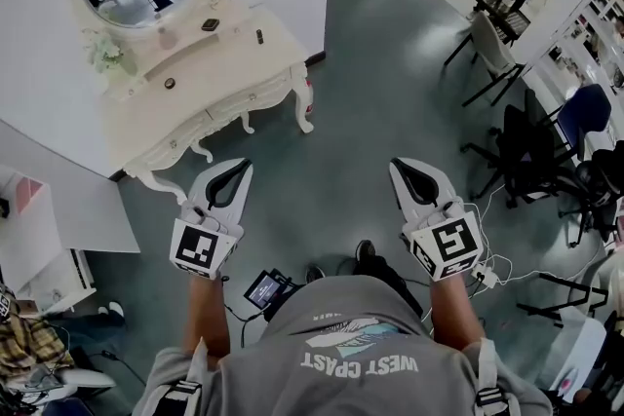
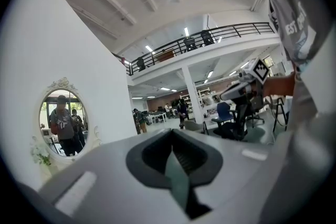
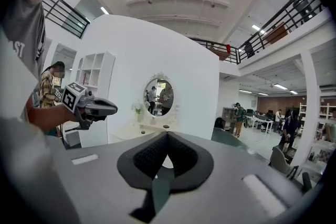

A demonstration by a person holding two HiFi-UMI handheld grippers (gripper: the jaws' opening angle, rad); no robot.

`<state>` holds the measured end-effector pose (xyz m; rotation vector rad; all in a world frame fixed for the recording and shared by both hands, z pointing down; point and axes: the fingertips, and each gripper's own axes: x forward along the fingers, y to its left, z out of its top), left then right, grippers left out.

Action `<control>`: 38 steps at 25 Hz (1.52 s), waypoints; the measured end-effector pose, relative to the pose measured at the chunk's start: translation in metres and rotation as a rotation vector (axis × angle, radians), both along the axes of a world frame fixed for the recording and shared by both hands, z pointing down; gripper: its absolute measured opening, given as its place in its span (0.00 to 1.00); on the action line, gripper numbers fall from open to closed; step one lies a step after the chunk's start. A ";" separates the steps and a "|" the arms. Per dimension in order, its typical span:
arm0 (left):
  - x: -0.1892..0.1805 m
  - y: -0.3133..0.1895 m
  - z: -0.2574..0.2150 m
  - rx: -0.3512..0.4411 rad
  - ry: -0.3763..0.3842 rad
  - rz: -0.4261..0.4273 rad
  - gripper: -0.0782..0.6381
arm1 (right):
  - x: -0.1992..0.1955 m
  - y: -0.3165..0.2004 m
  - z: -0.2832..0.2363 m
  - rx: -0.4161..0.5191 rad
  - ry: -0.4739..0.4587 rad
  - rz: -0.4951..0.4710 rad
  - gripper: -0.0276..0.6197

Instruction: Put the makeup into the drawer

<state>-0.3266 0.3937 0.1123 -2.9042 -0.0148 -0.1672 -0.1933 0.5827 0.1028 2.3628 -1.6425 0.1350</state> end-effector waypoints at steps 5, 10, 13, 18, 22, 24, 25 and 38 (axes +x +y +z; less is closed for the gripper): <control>0.011 -0.014 0.011 -0.014 -0.015 -0.028 0.11 | 0.020 -0.020 0.006 -0.005 -0.002 -0.022 0.05; 0.033 -0.025 0.017 -0.012 -0.030 -0.067 0.11 | 0.052 -0.039 0.014 0.001 -0.016 -0.060 0.04; 0.052 -0.036 0.018 -0.012 -0.047 -0.103 0.11 | 0.079 -0.056 0.018 0.010 -0.032 -0.088 0.05; 0.095 -0.054 0.011 -0.006 -0.051 -0.160 0.11 | 0.125 -0.085 0.022 0.013 -0.053 -0.148 0.04; 0.130 -0.064 0.016 -0.010 -0.034 -0.180 0.11 | 0.164 -0.107 0.022 0.015 -0.058 -0.191 0.05; 0.147 -0.068 0.018 -0.007 -0.049 -0.195 0.11 | 0.182 -0.117 0.023 0.018 -0.064 -0.213 0.05; 0.155 -0.069 0.018 -0.012 -0.057 -0.203 0.11 | 0.190 -0.120 0.024 0.018 -0.068 -0.224 0.05; 0.245 -0.073 0.016 0.002 -0.086 -0.263 0.11 | 0.283 -0.141 0.038 0.033 -0.115 -0.311 0.04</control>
